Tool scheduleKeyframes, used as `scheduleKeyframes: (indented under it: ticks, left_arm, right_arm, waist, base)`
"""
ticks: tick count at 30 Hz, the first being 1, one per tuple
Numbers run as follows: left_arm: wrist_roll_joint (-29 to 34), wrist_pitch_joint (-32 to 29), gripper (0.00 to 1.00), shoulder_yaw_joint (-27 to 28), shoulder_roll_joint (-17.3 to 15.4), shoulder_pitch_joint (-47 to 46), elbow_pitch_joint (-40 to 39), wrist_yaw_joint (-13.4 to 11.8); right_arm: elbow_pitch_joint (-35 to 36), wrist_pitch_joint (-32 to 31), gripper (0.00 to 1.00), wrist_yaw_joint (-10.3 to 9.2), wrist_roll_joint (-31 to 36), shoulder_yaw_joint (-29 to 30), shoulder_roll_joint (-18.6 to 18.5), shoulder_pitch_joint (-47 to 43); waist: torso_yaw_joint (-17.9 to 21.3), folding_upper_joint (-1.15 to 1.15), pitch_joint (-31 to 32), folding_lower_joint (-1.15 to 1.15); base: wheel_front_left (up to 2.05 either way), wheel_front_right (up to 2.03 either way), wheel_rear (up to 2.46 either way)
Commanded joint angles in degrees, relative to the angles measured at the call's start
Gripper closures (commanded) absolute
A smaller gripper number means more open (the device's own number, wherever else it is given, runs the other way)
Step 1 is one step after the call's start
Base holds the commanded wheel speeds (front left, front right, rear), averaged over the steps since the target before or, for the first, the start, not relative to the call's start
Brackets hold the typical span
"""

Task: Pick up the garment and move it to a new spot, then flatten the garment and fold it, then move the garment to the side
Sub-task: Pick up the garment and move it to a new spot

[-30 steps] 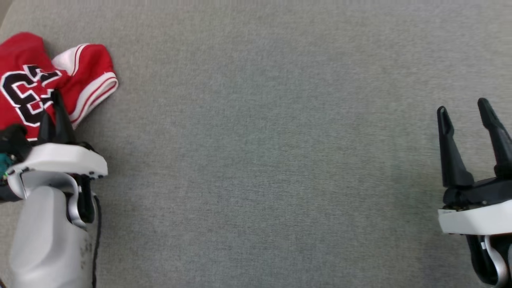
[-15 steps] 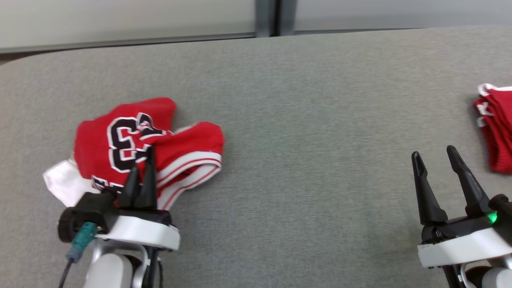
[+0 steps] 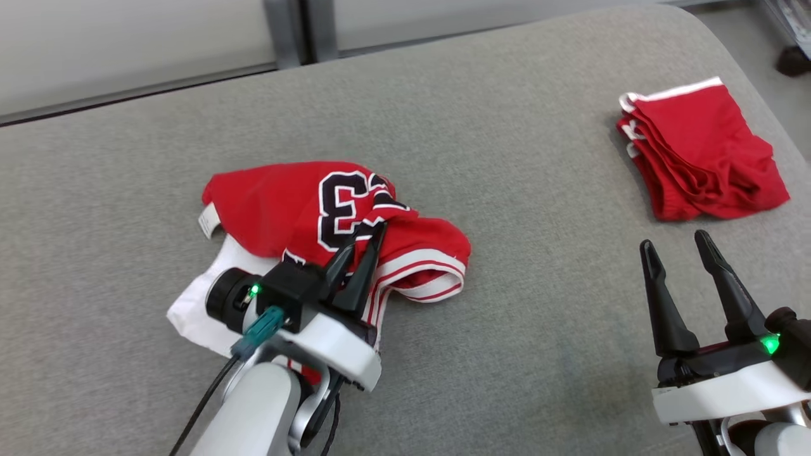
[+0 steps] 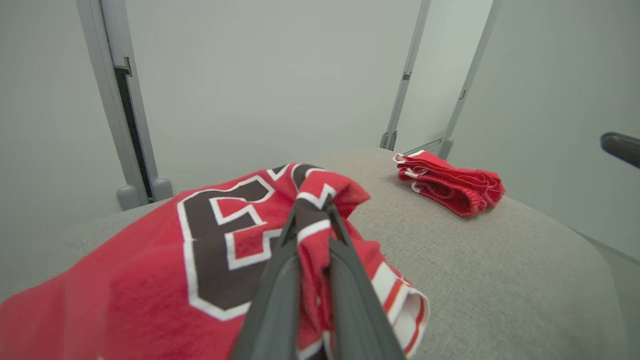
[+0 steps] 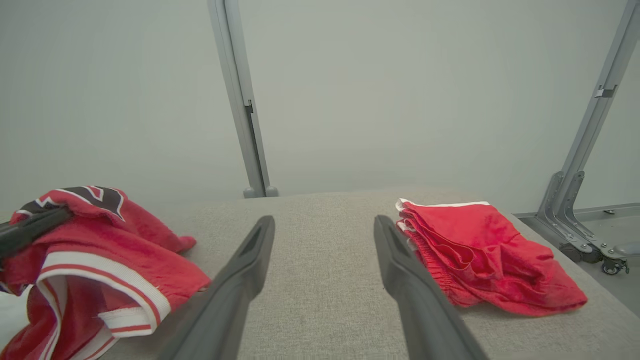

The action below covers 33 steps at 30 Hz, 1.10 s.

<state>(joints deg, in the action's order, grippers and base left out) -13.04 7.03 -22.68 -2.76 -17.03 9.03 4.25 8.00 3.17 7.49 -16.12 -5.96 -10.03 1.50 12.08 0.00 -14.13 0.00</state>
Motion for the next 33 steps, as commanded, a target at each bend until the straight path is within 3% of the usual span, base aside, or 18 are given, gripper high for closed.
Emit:
scheduleKeyframes:
  ticks: [1,2,3,8,13,25,33]
  left_arm:
    - [0.15,-0.19,1.00,-1.10,-0.31,-2.91,2.90,-0.03]
    - [-0.05,0.17,0.84,-1.64,-0.29,-3.91,4.09,-0.26]
    - [-0.37,0.02,0.00,-2.27,-0.29,-4.66,5.56,-0.34]
    - [-1.44,2.27,0.00,-4.28,-0.27,-6.52,8.26,0.00]
    - [-2.71,5.43,0.00,-3.79,-0.29,-5.05,7.11,-1.72]
    - [-5.60,7.64,0.00,5.93,-4.61,2.06,1.11,-8.54]
    - [-7.65,7.43,0.00,10.87,-8.69,9.77,-0.31,-10.47]
  right_arm:
    - [-0.36,0.98,0.00,0.00,-0.50,0.10,0.36,1.08]
    - [-0.55,1.21,0.00,0.00,-0.45,0.05,0.51,1.26]
    - [-0.78,1.53,0.00,0.00,-0.57,0.04,0.67,1.31]
    - [-1.90,2.52,0.00,0.00,-0.87,0.10,0.88,1.81]
    - [-2.91,3.04,0.00,0.00,-0.78,0.24,0.57,1.82]
    - [-1.69,0.75,0.00,0.00,-0.38,1.86,-0.20,-1.27]
    - [-0.59,-1.55,0.00,0.00,-0.22,2.38,-0.65,-4.01]
  waist:
    - [2.53,0.00,-2.81,0.00]
    - [2.78,0.00,-3.28,0.00]
    - [2.95,0.00,-3.60,0.00]
    - [2.90,0.00,-3.98,0.00]
    - [0.96,0.00,-2.26,0.00]
    - [-9.70,0.00,3.64,0.00]
    - [-14.33,0.00,7.54,0.00]
  base:
    - [0.00,0.00,0.00]
    - [0.00,0.00,0.00]
    - [0.00,0.00,0.00]
    - [0.00,0.00,0.00]
    - [0.00,0.00,0.00]
    - [0.00,0.00,0.00]
    - [0.00,0.00,0.00]
